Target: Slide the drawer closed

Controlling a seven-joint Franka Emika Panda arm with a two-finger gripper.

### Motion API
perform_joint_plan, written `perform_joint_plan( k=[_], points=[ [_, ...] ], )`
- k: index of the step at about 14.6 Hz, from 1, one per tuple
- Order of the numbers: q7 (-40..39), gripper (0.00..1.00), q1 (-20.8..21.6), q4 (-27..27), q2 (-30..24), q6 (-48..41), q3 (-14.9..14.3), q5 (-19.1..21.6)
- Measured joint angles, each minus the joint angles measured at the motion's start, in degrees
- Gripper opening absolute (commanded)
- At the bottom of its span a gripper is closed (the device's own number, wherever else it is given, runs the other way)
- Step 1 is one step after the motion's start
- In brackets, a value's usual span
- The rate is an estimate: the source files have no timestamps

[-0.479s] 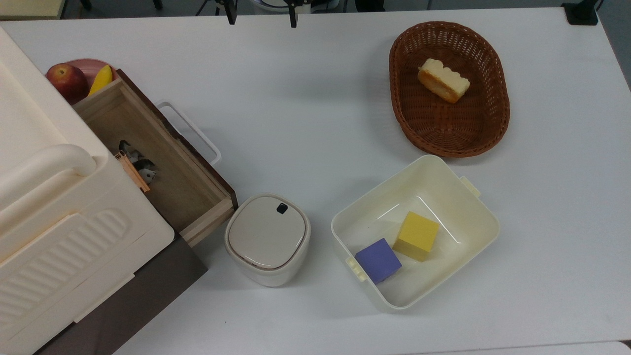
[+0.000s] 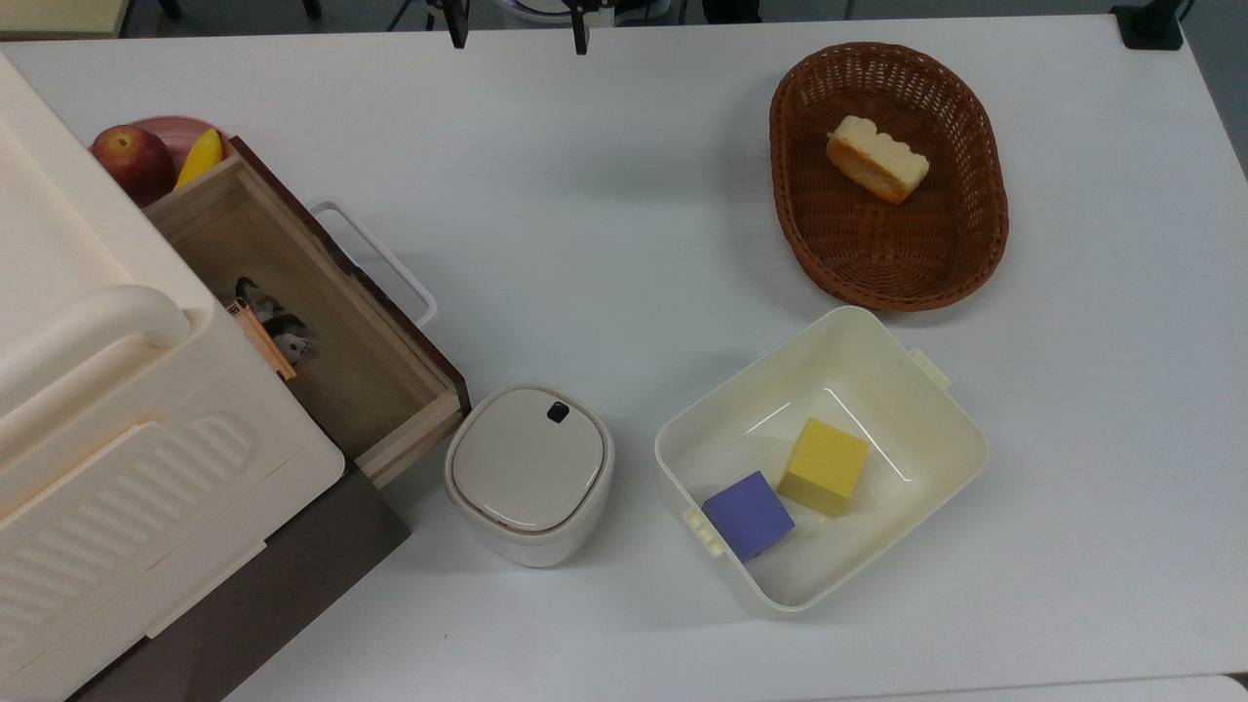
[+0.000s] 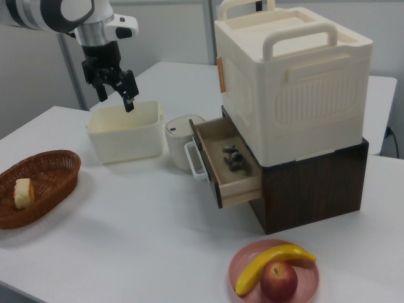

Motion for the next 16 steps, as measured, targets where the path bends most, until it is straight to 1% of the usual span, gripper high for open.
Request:
perform_joint_plan(
  k=[7,8,9,10,11,12,16],
  points=[
    [0.0,1.0,0.03,0.01,-0.01,0.0,0.16,0.03],
    [0.0,0.83,0.03,0.01,-0.01,0.0,0.16,0.03],
    [0.0,0.54,0.03,0.01,-0.01,0.0,0.16,0.03],
    [-0.01,0.27,0.03,0.01,-0.01,0.0,0.16,0.03],
    [-0.05,0.07,0.03,0.0,-0.01,0.0,0.16,0.03],
    [-0.33,0.0,0.03,-0.01,-0.01,0.0,0.16,0.03],
    [-2.95,0.0,0.04,-0.06,-0.01,0.0,0.17,0.03]
  ],
)
